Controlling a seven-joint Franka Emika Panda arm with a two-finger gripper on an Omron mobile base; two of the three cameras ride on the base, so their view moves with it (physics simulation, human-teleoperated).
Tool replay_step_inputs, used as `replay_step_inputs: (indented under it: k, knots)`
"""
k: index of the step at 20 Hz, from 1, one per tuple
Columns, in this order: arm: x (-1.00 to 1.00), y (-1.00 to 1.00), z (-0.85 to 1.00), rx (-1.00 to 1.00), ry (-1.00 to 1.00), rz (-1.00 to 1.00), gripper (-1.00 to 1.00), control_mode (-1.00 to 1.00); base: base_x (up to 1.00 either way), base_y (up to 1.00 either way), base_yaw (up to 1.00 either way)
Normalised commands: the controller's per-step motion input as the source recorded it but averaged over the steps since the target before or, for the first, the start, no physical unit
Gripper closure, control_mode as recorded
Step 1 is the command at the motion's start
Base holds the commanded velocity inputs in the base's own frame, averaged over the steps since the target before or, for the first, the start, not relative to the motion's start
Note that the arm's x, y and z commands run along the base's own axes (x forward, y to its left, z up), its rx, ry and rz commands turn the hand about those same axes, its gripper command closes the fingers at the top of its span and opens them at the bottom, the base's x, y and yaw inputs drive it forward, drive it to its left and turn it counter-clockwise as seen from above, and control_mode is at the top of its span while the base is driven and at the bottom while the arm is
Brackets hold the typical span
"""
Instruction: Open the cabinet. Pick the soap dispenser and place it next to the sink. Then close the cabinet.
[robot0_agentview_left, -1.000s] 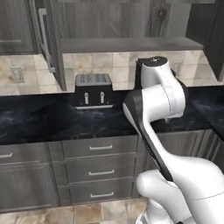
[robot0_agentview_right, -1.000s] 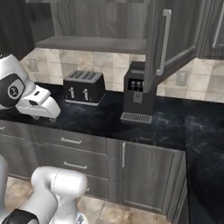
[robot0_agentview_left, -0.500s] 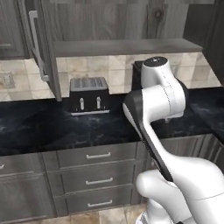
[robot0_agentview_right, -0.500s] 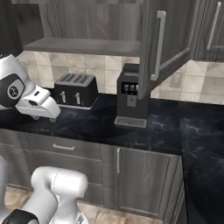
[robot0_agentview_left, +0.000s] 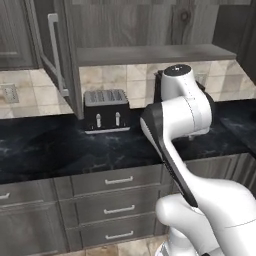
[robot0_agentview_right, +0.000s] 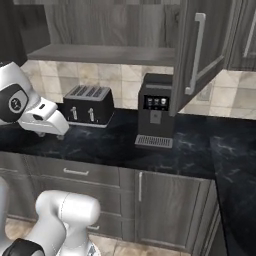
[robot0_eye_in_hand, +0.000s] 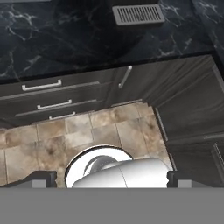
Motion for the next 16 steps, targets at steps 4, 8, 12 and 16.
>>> replay_step_inputs:
  k: [4, 8, 12, 16]
  knots:
    - [0.0, 0.0, 0.0, 0.0, 0.0, 0.0, -1.0, 1.0, 0.33, 0.17, -0.04]
    - [0.0, 0.0, 0.0, 0.0, 0.0, 0.0, -1.0, 1.0, 0.67, 0.01, -0.06]
    - [0.0, 0.0, 0.0, 0.0, 0.0, 0.0, -1.0, 1.0, 0.75, 0.0, -0.04]
    - [0.0, 0.0, 0.0, 0.0, 0.0, 0.0, -1.0, 1.0, 0.38, -0.21, 0.0]
